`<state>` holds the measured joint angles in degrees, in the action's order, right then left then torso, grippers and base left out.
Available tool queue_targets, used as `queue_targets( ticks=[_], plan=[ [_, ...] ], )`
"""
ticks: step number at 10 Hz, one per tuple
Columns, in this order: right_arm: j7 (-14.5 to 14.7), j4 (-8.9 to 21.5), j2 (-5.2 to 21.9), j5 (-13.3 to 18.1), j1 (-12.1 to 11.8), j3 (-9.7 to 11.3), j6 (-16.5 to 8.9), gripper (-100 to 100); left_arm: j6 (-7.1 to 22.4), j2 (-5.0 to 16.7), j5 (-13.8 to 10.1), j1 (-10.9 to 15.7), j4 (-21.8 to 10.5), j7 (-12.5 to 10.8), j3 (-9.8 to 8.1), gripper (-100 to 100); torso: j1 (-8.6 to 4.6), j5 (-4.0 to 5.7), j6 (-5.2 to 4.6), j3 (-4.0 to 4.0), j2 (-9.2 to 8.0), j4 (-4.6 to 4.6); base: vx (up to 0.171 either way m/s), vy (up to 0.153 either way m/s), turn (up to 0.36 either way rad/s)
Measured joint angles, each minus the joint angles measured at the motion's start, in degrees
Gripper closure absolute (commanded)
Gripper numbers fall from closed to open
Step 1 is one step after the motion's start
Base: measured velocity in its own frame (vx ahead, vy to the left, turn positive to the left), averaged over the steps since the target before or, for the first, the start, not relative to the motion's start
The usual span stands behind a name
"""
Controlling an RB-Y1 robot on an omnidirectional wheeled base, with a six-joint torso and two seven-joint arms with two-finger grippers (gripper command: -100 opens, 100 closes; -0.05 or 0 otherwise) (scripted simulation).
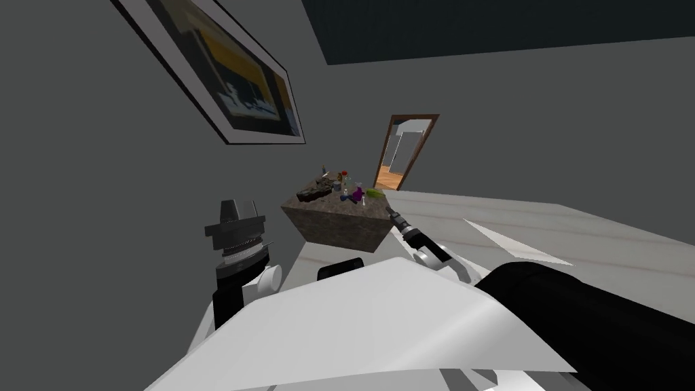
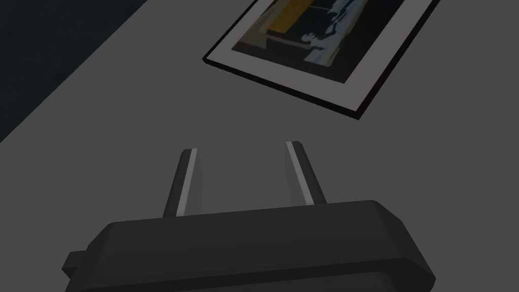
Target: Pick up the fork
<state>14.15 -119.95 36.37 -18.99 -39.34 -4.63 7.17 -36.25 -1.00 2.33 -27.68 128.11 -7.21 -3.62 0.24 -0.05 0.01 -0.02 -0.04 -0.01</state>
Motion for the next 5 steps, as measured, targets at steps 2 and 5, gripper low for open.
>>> queue_targets(
  ticks=[2,5],
  plan=[
    [0.4,0.7,3.4,-1.5,-1.1,-0.1,-1.5,-100,0.0,0.0,0.0,0.0,0.0,0.0,0.0,0,-0.05,0.01,-0.01,0.0,0.0,0.0,0.003,0.062,0.141],
    [0.8,1.2,8.5,-3.7,-2.7,-0.4,-3.9,-100,0.0,0.0,0.0,0.0,0.0,0.0,-0.01,0,-0.08,0.01,-0.04,0.01,0.02,0.0,0.01,0.065,0.163]
  ],
)
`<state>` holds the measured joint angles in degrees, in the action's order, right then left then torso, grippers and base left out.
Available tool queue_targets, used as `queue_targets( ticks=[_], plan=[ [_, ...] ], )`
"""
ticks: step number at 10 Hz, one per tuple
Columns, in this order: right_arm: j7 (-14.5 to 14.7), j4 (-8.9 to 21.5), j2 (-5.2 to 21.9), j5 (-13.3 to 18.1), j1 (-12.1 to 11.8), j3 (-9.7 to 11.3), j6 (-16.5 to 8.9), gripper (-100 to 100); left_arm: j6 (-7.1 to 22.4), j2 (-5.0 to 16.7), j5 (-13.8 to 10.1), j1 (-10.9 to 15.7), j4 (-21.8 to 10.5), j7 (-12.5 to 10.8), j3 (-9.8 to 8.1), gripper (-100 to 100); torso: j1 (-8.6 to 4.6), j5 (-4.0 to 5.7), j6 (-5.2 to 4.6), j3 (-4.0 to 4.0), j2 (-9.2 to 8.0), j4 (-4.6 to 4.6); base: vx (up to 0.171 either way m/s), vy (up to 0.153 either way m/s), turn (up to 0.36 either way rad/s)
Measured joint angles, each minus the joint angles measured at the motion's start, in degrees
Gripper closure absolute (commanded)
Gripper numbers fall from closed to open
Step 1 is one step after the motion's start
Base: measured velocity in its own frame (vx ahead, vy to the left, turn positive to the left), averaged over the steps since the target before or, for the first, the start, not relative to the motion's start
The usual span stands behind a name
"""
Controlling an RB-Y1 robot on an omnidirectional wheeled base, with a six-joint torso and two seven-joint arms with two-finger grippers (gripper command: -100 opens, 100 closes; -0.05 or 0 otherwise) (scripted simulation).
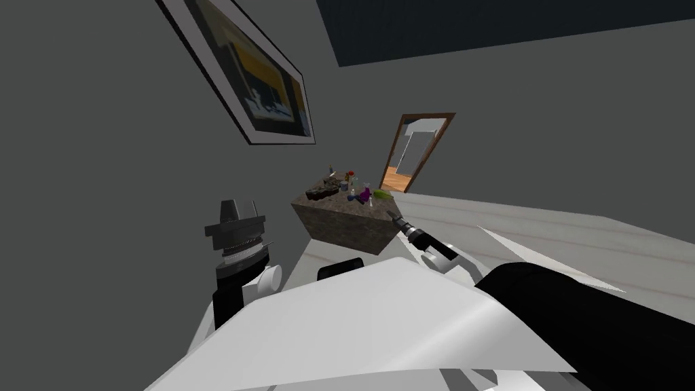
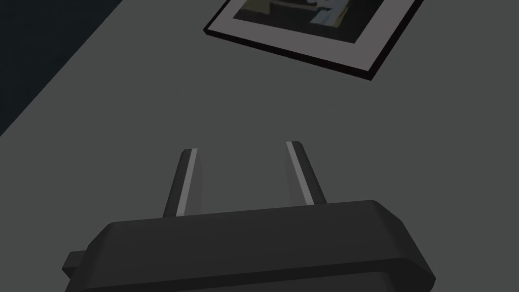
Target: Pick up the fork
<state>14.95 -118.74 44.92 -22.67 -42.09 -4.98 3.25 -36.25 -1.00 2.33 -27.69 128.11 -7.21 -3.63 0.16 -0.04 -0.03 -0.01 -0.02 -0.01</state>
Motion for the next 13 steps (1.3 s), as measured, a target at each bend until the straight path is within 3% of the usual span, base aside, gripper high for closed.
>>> queue_targets(
  ticks=[5,13],
  plan=[
    [0.7,1.6,8.3,-3.8,-3.4,-0.3,-4.2,-100,0.0,0.0,0.0,0.0,0.0,0.0,0.0,0,0.03,0.0,0.01,0.06,0.1,0.02,0.024,0.061,0.128],
    [0.9,4.8,20.4,-8.7,-7.9,-0.7,-8.7,-100,0.0,0.0,0.0,0.0,0.0,0.0,-0.01,0,-0.05,0.01,-0.02,0.05,0.09,0.02,0.032,0.047,0.116]
  ],
)
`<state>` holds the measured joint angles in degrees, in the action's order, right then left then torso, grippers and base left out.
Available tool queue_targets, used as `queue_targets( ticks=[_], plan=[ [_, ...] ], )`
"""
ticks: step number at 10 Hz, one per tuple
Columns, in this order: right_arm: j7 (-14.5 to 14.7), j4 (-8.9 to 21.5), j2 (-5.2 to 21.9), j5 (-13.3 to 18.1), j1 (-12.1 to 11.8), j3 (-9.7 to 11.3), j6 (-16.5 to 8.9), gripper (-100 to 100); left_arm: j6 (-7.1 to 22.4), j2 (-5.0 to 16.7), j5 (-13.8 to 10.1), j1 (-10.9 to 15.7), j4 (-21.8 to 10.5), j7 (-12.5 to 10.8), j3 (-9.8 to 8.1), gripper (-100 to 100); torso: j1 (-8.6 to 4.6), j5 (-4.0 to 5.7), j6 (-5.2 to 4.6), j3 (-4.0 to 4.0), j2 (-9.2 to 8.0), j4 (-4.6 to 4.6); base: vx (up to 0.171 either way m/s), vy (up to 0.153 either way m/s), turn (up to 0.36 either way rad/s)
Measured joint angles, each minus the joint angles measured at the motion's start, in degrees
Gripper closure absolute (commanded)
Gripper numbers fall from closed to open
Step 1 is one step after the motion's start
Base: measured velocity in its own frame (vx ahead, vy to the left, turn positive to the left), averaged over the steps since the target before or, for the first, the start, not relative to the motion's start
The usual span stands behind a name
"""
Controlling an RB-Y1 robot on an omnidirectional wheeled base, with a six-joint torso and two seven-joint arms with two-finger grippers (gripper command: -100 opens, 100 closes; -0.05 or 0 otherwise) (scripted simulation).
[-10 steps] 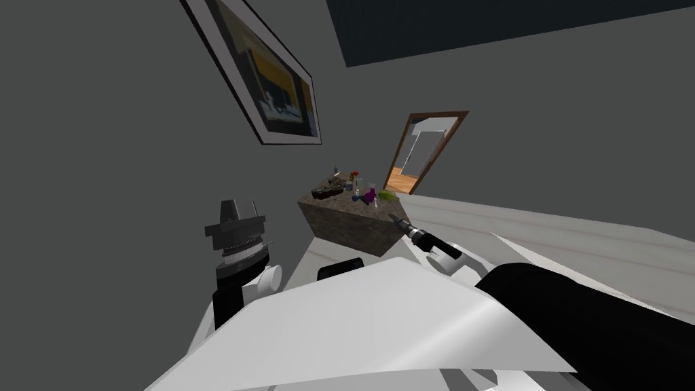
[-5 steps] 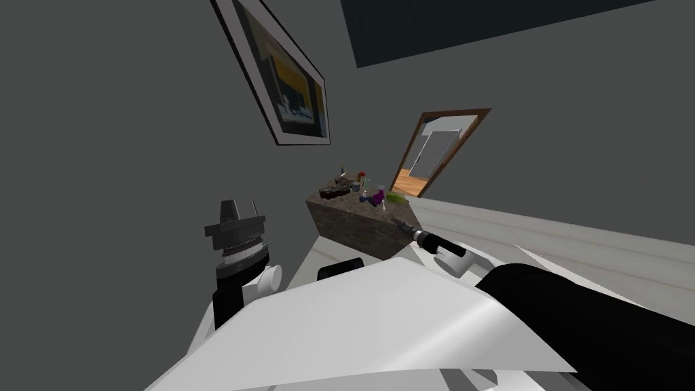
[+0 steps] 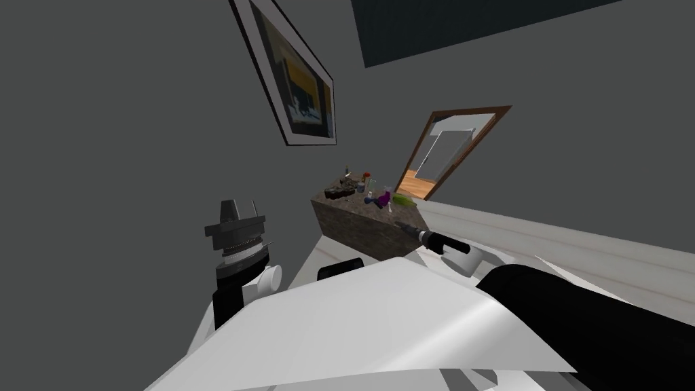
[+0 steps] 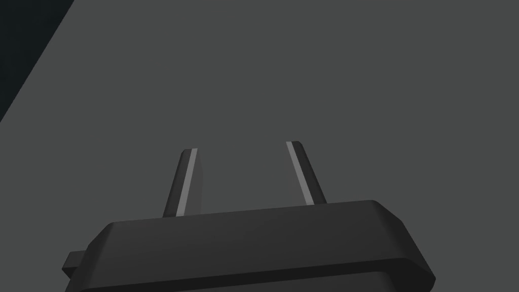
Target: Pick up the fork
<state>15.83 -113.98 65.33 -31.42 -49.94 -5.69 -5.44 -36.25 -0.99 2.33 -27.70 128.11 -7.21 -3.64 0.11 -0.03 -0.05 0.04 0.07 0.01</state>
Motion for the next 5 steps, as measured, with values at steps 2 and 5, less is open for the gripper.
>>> queue_targets(
  ticks=[2,5],
  plan=[
    [0.0,1.6,3.3,-1.3,-0.8,0.4,-0.9,-100,0.0,0.0,0.0,0.0,0.0,0.0,0.0,0,0.01,0.0,0.0,0.02,0.03,0.0,0.051,0.043,0.117],
    [0.0,2.3,7.4,-3.1,-3.1,0.0,-3.8,-100,0.0,0.0,0.0,0.0,0.0,0.0,0.0,0,0.01,0.0,0.02,0.05,0.09,0.02,0.058,0.034,0.108]
  ],
)
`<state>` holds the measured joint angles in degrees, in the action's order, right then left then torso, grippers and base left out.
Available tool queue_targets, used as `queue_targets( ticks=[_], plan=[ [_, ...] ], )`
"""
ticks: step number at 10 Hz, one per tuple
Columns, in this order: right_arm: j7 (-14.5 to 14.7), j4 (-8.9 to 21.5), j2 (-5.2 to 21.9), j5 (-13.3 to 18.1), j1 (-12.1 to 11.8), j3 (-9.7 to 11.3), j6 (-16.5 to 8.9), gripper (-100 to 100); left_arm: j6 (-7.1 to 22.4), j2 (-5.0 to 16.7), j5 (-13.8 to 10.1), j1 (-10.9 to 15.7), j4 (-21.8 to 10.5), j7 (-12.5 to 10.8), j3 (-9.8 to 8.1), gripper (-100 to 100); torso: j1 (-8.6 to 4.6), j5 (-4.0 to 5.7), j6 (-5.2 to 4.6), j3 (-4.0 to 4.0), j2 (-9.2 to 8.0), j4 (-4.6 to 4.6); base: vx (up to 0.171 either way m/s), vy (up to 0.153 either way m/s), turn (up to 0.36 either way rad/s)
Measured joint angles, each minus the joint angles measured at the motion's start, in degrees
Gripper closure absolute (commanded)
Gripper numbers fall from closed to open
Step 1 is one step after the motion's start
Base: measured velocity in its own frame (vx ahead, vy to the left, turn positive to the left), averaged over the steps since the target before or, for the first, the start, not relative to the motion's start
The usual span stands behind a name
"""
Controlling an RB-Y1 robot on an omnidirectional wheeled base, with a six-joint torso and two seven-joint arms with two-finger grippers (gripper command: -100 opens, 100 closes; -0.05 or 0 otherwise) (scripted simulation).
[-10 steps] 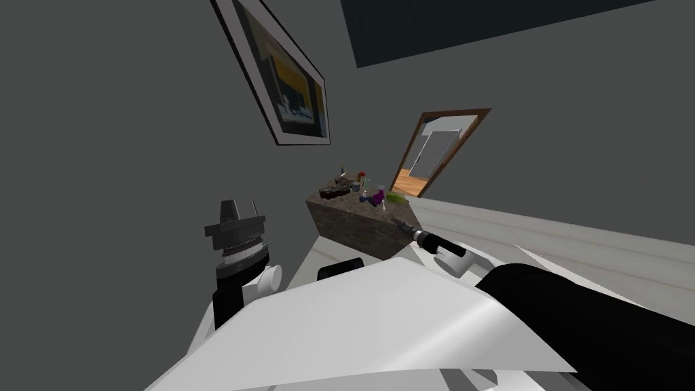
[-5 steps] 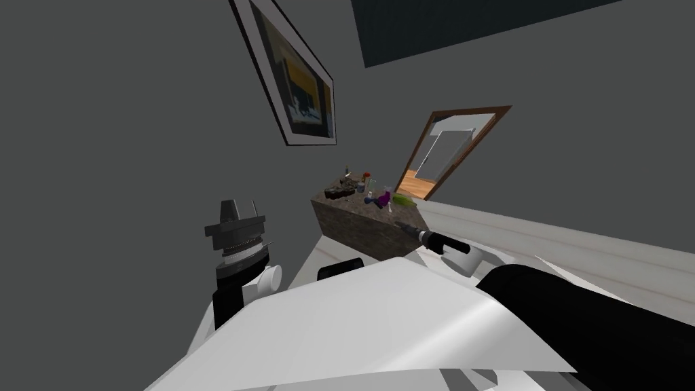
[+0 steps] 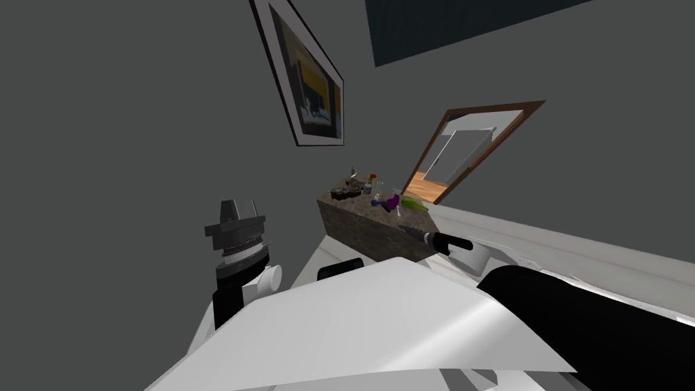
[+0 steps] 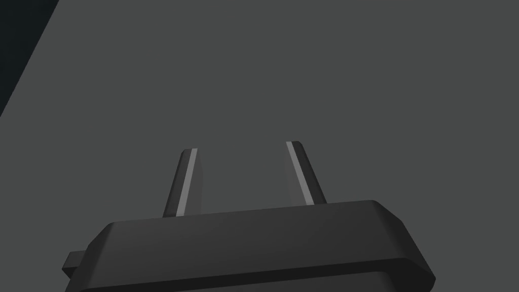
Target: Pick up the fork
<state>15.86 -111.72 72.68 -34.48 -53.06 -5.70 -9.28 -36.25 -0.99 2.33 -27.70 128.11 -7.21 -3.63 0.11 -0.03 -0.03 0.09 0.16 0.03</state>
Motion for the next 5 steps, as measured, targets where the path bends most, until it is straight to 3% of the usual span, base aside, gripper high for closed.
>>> queue_targets(
  ticks=[2,5],
  plan=[
    [-0.1,0.7,2.6,-1.0,-2.0,-0.4,-1.1,-100,0.0,0.0,0.0,0.0,0.0,0.0,0.0,0,-0.03,0.01,-0.02,-0.02,-0.04,-0.01,0.053,0.028,0.087],
    [-0.6,2.8,7.5,-3.0,-2.5,0.3,-2.7,-100,0.0,0.0,0.0,0.0,0.0,0.0,-0.01,0,-0.05,0.02,-0.04,-0.02,-0.05,-0.01,0.061,0.027,0.11]
  ],
)
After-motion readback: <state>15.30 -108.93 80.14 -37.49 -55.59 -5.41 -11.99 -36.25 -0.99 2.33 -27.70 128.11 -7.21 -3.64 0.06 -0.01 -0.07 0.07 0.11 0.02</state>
